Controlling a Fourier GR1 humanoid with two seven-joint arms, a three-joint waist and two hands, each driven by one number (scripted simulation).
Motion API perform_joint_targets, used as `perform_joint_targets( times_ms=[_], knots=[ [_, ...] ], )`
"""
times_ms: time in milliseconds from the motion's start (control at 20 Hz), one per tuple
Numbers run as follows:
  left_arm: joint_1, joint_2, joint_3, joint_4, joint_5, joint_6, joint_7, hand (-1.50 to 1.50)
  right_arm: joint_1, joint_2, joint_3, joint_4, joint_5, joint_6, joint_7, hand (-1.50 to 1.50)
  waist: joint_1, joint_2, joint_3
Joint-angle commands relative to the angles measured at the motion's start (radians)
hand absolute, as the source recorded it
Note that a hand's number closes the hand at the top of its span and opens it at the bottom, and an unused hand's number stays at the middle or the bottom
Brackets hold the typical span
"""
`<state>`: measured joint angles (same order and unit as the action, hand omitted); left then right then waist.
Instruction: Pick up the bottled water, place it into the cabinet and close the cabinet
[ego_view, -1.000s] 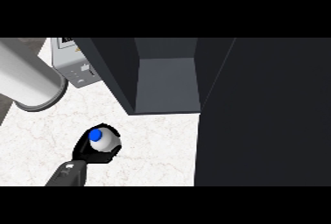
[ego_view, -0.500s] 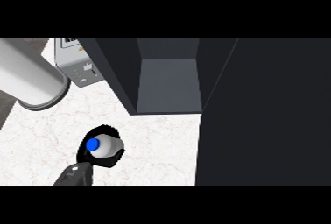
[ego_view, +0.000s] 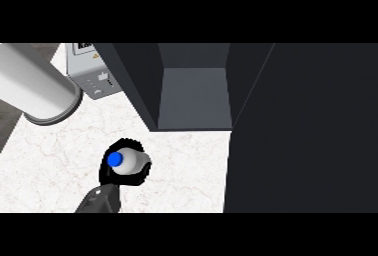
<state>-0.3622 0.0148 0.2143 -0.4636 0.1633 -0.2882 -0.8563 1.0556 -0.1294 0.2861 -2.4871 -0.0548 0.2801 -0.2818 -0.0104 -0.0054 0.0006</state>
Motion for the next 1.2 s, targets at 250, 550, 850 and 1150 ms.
perform_joint_targets(
  times_ms=[250, 550, 850, 1150],
  knots=[
    [-0.012, -0.015, -0.305, -0.174, 0.264, 0.136, 0.133, 1.50, -0.077, -0.006, -0.034, -0.015, -0.071, -0.001, 0.054, -1.50, 0.003, -0.001, 0.000],
    [-0.013, -0.015, -0.401, -0.410, 0.234, 0.334, 0.265, 1.50, 0.017, -0.011, -0.033, -0.072, -0.088, 0.008, 0.056, -1.50, 0.003, -0.004, 0.001],
    [-0.109, -0.015, -0.564, -0.536, 0.302, 0.584, 0.396, 1.50, -0.021, -0.004, -0.051, -0.109, -0.099, -0.010, 0.099, -1.50, -0.004, 0.002, 0.000],
    [-0.340, -0.015, -0.628, -0.439, 0.329, 0.777, 0.478, 1.50, -0.070, -0.012, -0.118, -0.035, -0.122, 0.011, 0.060, -1.50, -0.021, 0.006, 0.000]
  ],
)
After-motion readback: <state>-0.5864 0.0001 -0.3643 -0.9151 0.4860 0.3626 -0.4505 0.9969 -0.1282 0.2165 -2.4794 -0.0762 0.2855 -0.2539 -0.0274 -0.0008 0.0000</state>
